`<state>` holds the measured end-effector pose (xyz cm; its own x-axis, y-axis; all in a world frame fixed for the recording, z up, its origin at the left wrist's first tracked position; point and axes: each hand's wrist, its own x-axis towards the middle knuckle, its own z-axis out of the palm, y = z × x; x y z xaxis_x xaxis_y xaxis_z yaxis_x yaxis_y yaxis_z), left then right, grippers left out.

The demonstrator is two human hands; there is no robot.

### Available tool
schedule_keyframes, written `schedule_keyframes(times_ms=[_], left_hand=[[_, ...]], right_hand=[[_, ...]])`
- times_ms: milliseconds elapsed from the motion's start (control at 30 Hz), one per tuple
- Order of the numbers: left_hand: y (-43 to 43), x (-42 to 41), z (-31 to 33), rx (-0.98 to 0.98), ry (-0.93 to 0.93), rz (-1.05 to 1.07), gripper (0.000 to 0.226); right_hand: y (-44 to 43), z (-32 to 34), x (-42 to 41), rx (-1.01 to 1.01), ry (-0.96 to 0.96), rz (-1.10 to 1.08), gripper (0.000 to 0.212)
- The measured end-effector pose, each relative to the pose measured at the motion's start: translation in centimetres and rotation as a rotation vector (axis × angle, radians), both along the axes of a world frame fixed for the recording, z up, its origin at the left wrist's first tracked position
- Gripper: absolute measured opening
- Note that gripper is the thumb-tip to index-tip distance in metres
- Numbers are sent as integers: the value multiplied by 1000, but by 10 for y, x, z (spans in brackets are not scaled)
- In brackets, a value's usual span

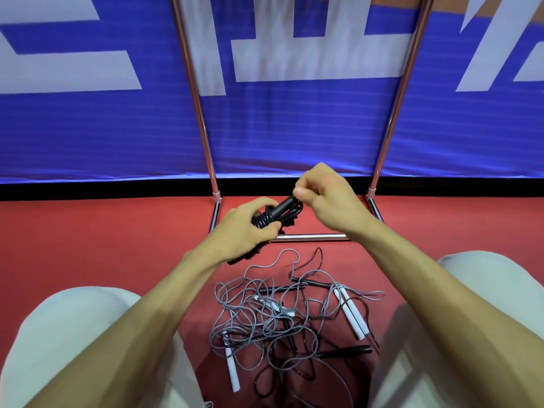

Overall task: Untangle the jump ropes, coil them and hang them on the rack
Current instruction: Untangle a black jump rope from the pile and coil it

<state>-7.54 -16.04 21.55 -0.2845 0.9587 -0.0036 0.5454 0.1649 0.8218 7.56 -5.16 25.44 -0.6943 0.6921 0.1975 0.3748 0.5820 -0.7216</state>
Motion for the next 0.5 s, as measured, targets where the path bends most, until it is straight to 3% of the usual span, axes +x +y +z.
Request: schedule_keyframes(times_ms=[167,300,400,500], left_hand=[[1,9,16,-41,-395,-59,11],[-1,12,24,-160,-551,-108,17],[1,10,28,-143,-409,-151,23],[6,16,47,64,-250,-40,27]], right_hand=[[1,10,0,-428,363,-50,28],[5,16,2,-384,358,33,23],[8,20,-1,-300,289,-3,21],[10,37,-3,-198,237,-71,22]])
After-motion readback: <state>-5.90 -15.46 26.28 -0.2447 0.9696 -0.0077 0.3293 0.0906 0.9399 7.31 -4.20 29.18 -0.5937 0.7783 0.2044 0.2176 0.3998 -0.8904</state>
